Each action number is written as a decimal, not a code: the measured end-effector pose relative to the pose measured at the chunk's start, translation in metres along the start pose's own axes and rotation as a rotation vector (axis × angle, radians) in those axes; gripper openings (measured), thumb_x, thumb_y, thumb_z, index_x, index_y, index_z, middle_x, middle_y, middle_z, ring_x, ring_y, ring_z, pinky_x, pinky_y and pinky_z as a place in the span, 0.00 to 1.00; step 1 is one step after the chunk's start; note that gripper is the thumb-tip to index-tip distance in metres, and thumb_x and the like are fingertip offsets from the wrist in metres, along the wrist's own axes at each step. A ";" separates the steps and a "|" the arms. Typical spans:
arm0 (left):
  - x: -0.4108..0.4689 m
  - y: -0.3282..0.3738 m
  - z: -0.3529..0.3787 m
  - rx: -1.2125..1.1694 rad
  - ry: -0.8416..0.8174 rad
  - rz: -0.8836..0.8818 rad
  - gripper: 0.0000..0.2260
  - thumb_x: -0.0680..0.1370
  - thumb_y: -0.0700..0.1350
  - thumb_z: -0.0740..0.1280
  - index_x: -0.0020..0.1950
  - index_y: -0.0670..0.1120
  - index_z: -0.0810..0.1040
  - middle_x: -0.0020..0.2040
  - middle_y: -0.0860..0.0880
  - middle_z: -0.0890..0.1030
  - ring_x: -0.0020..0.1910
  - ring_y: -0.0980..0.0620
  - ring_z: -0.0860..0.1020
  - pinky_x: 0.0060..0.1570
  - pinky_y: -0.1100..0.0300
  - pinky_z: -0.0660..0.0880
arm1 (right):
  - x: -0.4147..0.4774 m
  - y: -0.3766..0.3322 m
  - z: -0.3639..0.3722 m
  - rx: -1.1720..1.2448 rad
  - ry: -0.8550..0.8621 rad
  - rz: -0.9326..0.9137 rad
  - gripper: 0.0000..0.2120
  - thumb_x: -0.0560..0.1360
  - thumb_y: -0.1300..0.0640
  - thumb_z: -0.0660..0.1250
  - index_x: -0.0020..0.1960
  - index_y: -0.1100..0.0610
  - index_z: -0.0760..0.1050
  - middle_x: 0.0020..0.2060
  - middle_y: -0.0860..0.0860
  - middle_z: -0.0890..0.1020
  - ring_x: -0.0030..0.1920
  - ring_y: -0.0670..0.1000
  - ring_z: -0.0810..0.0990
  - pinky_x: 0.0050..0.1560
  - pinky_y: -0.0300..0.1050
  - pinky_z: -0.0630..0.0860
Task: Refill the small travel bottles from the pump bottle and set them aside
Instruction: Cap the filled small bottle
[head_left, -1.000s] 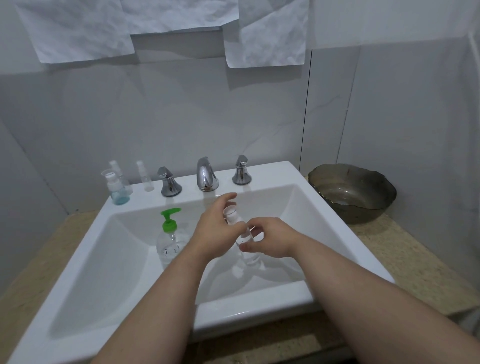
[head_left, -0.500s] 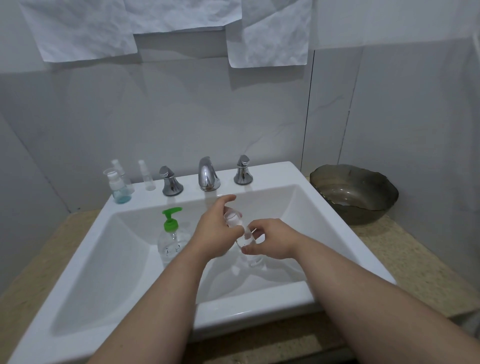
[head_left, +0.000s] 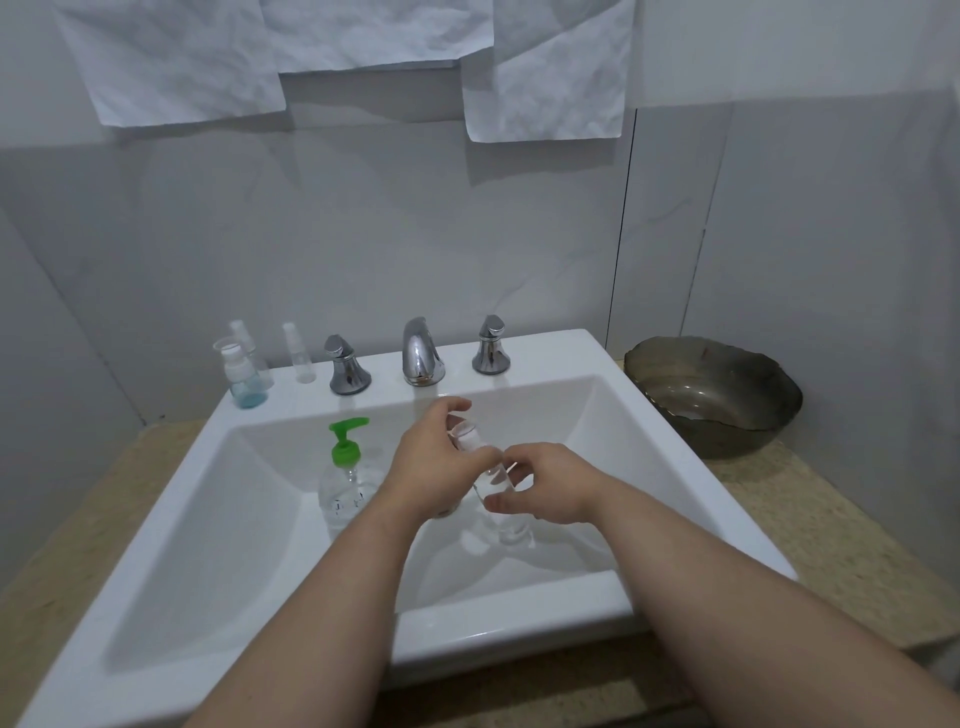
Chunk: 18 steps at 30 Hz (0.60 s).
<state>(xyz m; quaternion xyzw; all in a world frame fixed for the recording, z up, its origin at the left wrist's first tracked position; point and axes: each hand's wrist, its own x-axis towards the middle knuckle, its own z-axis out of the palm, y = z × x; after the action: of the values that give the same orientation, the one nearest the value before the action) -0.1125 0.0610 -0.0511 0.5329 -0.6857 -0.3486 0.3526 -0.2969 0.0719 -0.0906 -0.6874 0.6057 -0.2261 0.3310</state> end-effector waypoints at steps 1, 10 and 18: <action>0.000 0.000 0.000 0.023 0.010 0.009 0.24 0.72 0.49 0.78 0.63 0.55 0.73 0.51 0.54 0.78 0.44 0.59 0.78 0.39 0.70 0.71 | 0.001 0.000 0.000 -0.009 0.002 -0.007 0.21 0.70 0.41 0.79 0.59 0.48 0.81 0.54 0.45 0.83 0.56 0.47 0.82 0.55 0.47 0.81; 0.000 0.000 0.001 -0.001 -0.006 -0.029 0.23 0.73 0.45 0.75 0.66 0.52 0.73 0.58 0.54 0.79 0.49 0.56 0.79 0.38 0.68 0.73 | -0.002 -0.002 -0.001 -0.003 0.006 0.009 0.17 0.72 0.43 0.79 0.56 0.49 0.81 0.52 0.46 0.83 0.54 0.48 0.82 0.53 0.42 0.77; 0.003 -0.004 -0.001 -0.039 -0.020 -0.025 0.24 0.69 0.42 0.74 0.64 0.52 0.74 0.54 0.53 0.82 0.47 0.56 0.81 0.48 0.59 0.79 | -0.001 -0.001 0.000 -0.013 -0.004 0.006 0.17 0.73 0.43 0.78 0.57 0.50 0.81 0.53 0.47 0.82 0.54 0.49 0.81 0.51 0.41 0.76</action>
<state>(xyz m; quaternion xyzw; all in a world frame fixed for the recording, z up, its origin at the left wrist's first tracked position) -0.1105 0.0574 -0.0537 0.5308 -0.6758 -0.3714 0.3516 -0.2962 0.0728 -0.0896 -0.6880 0.6086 -0.2197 0.3285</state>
